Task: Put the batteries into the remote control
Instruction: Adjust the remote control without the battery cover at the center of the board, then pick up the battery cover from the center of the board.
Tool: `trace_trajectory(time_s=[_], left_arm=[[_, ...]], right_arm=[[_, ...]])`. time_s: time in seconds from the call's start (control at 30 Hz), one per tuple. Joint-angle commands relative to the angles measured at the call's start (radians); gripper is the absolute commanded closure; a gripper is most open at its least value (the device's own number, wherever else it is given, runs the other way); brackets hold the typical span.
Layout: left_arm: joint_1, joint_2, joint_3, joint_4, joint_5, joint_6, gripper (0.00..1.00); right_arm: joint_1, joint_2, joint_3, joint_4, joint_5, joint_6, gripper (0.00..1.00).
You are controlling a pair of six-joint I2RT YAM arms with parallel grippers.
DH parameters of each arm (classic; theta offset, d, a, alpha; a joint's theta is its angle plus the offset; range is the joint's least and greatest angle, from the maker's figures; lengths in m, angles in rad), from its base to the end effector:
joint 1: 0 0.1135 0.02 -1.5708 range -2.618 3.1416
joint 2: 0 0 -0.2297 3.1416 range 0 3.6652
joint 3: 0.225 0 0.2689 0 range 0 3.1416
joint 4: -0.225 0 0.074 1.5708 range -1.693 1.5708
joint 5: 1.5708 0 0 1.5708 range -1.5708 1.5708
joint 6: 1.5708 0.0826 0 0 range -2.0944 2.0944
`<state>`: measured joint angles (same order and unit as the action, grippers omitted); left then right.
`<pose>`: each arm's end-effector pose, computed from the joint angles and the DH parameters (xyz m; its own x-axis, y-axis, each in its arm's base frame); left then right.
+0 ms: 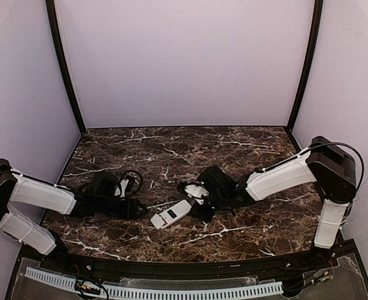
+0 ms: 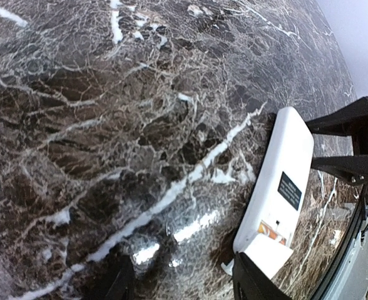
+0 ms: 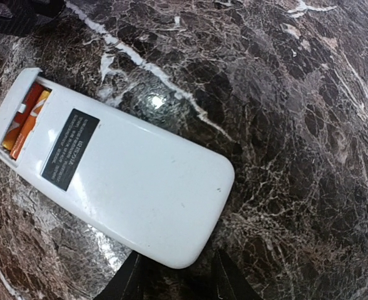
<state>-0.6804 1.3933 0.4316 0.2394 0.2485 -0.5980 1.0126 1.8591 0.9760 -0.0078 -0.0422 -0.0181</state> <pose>0.2159 -0.2009 0.0571 -0.8488 -0.0151 -0.5285 0.3332 0.7609 -0.5568 0.2070 0.3381 0.0475 -0.3962 -0.6687 -0.6292 -0.8688 0.4947 0.0214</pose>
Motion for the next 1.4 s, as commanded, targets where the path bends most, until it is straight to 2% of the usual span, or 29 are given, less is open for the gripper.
trace_trajectory(time_s=[0.0, 0.13, 0.33, 0.47, 0.57, 0.77, 0.97, 1.1, 1.37], left_arm=[[0.003, -0.062, -0.08, 0.073, 0.062, -0.02, 0.46], [-0.009, -0.148, -0.132, 0.108, 0.055, 0.008, 0.47], [-0.054, -0.235, -0.147, 0.044, 0.021, 0.115, 0.49], [-0.169, -0.296, -0.126, -0.042, -0.065, 0.243, 0.4], [-0.2, -0.341, -0.135, -0.07, -0.102, 0.327, 0.37], [-0.262, -0.407, -0.207, 0.033, -0.144, 0.444, 0.31], [-0.294, -0.369, -0.192, 0.043, -0.165, 0.55, 0.3], [-0.322, -0.305, -0.165, 0.04, -0.178, 0.588, 0.3], [-0.359, -0.173, -0.123, 0.081, -0.27, 0.716, 0.34]], right_arm=[[-0.02, 0.052, 0.012, -0.049, 0.02, -0.028, 0.63], [-0.032, 0.058, 0.023, -0.042, -0.012, -0.045, 0.61], [-0.044, 0.002, 0.004, -0.05, -0.065, -0.054, 0.53], [-0.064, -0.067, -0.01, -0.059, -0.1, -0.054, 0.48], [-0.094, -0.088, -0.003, -0.058, -0.143, -0.047, 0.44], [-0.15, -0.088, 0.007, -0.023, -0.234, -0.025, 0.41], [-0.224, -0.068, 0.048, -0.009, -0.385, 0.013, 0.33], [-0.242, -0.025, 0.104, -0.018, -0.462, 0.017, 0.32], [-0.243, 0.073, 0.207, -0.069, -0.503, 0.012, 0.32]])
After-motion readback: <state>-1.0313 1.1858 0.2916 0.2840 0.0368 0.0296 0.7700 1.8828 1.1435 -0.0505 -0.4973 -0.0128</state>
